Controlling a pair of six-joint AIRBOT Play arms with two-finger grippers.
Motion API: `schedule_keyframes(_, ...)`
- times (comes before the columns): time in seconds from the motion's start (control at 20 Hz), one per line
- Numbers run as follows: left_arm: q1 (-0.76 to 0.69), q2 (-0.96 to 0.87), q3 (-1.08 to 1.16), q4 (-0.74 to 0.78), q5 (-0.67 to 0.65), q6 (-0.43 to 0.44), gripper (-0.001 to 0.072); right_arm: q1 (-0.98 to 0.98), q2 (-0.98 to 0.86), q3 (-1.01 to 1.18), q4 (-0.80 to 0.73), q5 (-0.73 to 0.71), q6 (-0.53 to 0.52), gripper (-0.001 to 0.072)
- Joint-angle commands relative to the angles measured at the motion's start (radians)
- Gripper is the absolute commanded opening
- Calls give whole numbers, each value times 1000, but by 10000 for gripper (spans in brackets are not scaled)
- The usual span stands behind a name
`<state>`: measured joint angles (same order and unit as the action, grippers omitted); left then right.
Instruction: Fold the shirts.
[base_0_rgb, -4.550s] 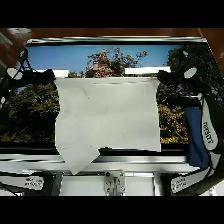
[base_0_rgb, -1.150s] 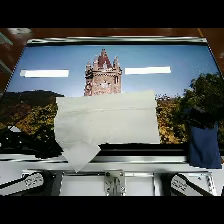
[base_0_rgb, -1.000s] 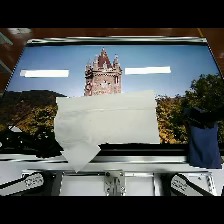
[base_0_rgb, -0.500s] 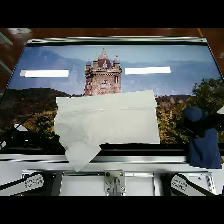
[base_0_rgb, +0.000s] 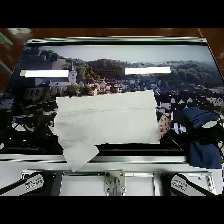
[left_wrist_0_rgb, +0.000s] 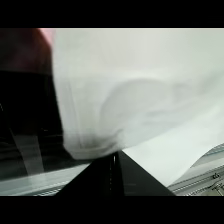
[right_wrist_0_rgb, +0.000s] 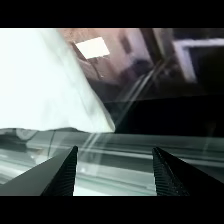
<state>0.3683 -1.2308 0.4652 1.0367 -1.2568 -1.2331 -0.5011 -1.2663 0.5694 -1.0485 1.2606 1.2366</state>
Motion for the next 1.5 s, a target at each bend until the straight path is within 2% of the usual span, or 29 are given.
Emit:
schedule_keyframes(0.0,-1,26,3,2,-15,0,29,-1,0,-25,76,-71,-9,603)
schedule_keyframes(0.2,-1,32,3,2,-31,-2,29,3,-2,-25,99,-95,-11,602)
schedule_keyframes(0.4,-1,32,3,2,-31,-2,29,121,-60,-25,124,-132,-6,601)
schedule_keyframes(0.45,-1,34,3,2,-31,-2,29,152,-72,-25,124,-142,-7,563)
schedule_keyframes(0.55,-1,42,16,3,-24,0,29,172,-67,-14,120,-149,-7,225)
schedule_keyframes(0.6,-1,52,34,3,-17,-1,29,171,-60,3,119,-145,-8,114)
schedule_keyframes(0.65,-1,63,63,2,-14,-1,29,169,-47,29,117,-142,-10,67)
schedule_keyframes(0.9,-3,87,323,-55,-45,-1,29,182,10,217,151,-148,-40,66)
schedule_keyframes(1.0,-14,65,423,-103,-26,-1,29,229,-8,288,148,-219,-29,65)
schedule_keyframes(1.2,-77,-89,592,-119,-23,-2,29,346,-137,429,148,-340,30,65)
schedule_keyframes(1.45,-92,-322,841,-148,-16,-49,29,406,-340,659,148,-421,99,65)
